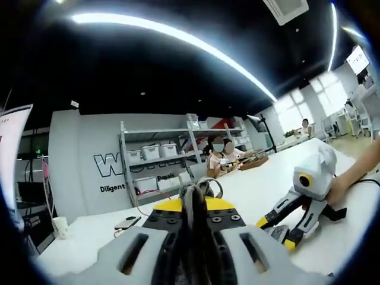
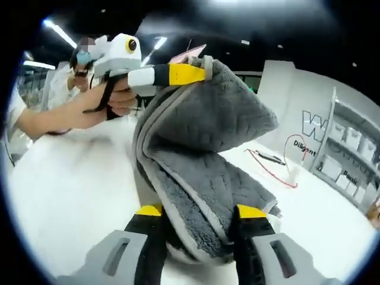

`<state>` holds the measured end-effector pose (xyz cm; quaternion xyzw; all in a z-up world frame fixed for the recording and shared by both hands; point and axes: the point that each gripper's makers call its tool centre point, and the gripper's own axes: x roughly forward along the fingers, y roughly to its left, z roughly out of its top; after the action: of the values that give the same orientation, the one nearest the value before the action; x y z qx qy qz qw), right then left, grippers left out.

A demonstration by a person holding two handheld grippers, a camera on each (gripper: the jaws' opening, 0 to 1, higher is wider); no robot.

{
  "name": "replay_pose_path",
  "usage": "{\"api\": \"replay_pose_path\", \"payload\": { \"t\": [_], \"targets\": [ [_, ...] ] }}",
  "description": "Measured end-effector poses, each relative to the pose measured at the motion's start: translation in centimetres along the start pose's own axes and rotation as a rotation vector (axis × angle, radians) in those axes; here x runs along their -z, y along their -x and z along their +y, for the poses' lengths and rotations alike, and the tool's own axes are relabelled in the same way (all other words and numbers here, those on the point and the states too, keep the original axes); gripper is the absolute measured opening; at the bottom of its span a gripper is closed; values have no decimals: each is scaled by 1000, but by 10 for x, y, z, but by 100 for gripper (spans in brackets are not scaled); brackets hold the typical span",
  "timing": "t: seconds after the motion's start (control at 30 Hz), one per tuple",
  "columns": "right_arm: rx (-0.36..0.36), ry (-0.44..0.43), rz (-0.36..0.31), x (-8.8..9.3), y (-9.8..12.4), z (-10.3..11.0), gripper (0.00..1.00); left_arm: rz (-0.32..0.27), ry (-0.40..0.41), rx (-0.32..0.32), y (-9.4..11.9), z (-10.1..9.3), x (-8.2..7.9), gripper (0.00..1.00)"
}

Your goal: Open the folded towel by lifting each exposed corner and separating the folded layers until the towel lies flat within the target outline without major curled edges

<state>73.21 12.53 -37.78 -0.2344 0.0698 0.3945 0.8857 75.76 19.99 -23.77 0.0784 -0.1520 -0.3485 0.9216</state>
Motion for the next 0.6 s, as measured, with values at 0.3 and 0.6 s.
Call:
{"api": "replay_pose_path", "payload": {
  "t": [0.3, 0.6],
  "targets": [
    [83, -4, -18, -3, 9, -27, 22, -42, 67, -21, 5, 7, -7, 11],
    [188, -69, -57, -8, 21, -58, 18, -65, 171, -24, 8, 11, -7, 12]
  ]
}}
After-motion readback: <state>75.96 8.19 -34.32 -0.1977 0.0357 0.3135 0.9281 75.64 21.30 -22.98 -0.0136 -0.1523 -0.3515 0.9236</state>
